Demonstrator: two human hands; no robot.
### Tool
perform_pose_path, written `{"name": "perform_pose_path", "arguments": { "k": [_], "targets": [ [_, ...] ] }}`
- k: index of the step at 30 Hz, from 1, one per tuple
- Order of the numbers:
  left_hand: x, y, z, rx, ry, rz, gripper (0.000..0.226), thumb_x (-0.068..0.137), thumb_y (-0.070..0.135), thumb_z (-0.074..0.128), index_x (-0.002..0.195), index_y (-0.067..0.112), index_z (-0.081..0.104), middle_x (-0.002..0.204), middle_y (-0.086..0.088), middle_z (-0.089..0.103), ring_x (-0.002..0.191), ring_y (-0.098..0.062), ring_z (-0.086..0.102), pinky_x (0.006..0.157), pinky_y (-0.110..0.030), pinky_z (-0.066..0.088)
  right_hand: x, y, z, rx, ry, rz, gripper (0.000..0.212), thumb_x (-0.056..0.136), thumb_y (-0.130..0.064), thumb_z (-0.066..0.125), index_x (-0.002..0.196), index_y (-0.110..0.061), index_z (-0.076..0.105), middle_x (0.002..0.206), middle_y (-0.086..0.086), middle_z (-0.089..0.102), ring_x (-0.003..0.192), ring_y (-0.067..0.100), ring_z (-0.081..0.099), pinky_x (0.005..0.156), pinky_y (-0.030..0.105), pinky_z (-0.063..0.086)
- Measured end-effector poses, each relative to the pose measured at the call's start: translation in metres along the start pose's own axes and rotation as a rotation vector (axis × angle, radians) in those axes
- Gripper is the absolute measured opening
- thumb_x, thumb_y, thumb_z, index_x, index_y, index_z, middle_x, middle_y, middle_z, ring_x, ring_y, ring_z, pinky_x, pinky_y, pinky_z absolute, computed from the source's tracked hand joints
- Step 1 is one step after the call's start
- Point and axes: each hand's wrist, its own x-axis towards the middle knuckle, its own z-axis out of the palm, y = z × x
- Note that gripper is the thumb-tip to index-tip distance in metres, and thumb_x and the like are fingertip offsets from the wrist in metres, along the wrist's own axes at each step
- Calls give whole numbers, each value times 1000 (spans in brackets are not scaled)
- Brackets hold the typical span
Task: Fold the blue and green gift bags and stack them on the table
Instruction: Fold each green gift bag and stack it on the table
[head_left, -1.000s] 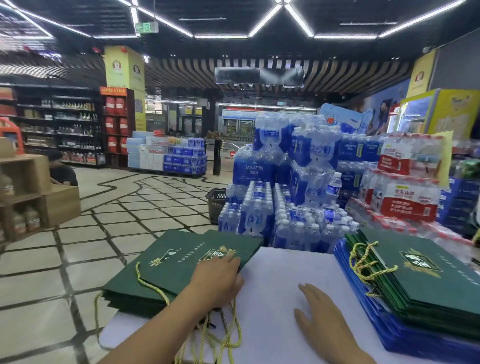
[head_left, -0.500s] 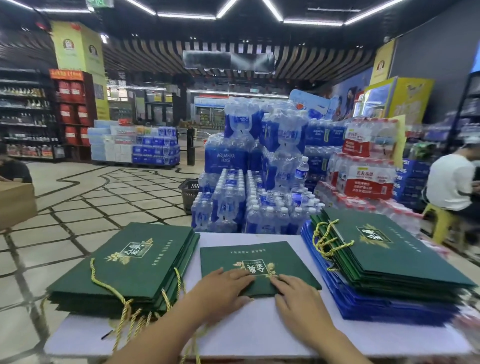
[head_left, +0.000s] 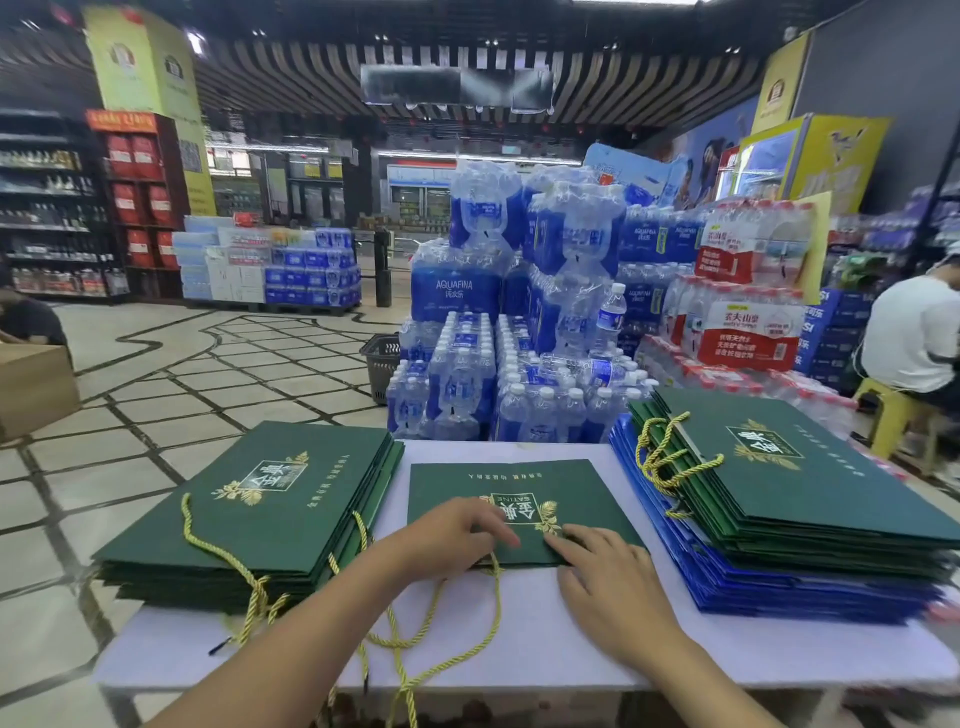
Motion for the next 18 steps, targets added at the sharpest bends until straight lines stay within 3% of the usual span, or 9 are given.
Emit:
{"name": "perform_pose_path", "arguments": {
  "k": [2, 4, 8, 14, 16, 18],
  "targets": [
    [2, -3, 6, 59, -35, 66, 62, 88, -4, 45, 119, 43, 72, 146, 14, 51, 135, -3, 46, 113, -26, 37, 0, 0, 0, 18, 4, 6, 50, 103, -37, 30, 152, -47, 38, 153, -26, 35, 143, 2, 27, 114, 37, 25],
    [1, -3, 10, 157, -53, 141, 61, 86, -3, 47, 127, 36, 70, 144, 13, 51, 133, -2, 45, 108, -18, 36, 1, 0, -1, 19, 11, 0, 50, 103, -36, 31, 151, -47, 39, 152, -25, 37, 142, 3, 28, 114, 37, 26],
    [1, -5, 13, 230, -33, 198, 25, 87, 17, 63, 101, 31, 78, 134, 14, 56, 122, 1, 50, 103, -19, 39, 2, 1, -1, 22, 15, 7, 51, 101, -35, 34, 151, -46, 42, 152, -24, 39, 142, 5, 30, 115, 37, 26],
    [12, -7, 17, -72, 87, 166, 2, 81, 28, 70, 83, 29, 72, 96, 10, 72, 95, -10, 67, 92, -43, 56, 4, 1, -3, 75, -28, 11, 52, 99, -43, 25, 146, -46, 49, 149, -23, 42, 140, 3, 29, 113, 37, 24],
    [15, 2, 20, -162, 74, 121, 4, 80, 28, 71, 82, 25, 72, 90, 5, 74, 85, -17, 70, 81, -41, 60, 3, 2, -6, 206, -20, 18, 65, 92, -60, 13, 135, -46, 60, 143, -25, 48, 136, 2, 34, 110, 37, 25],
    [21, 13, 22, -208, 78, 126, 10, 75, 29, 67, 84, 25, 71, 88, 3, 75, 81, -17, 70, 73, -30, 56, 2, 5, -7, 332, 12, 7, 72, 86, -71, 12, 120, -46, 70, 133, -28, 55, 130, 1, 40, 105, 36, 27]
  ]
}}
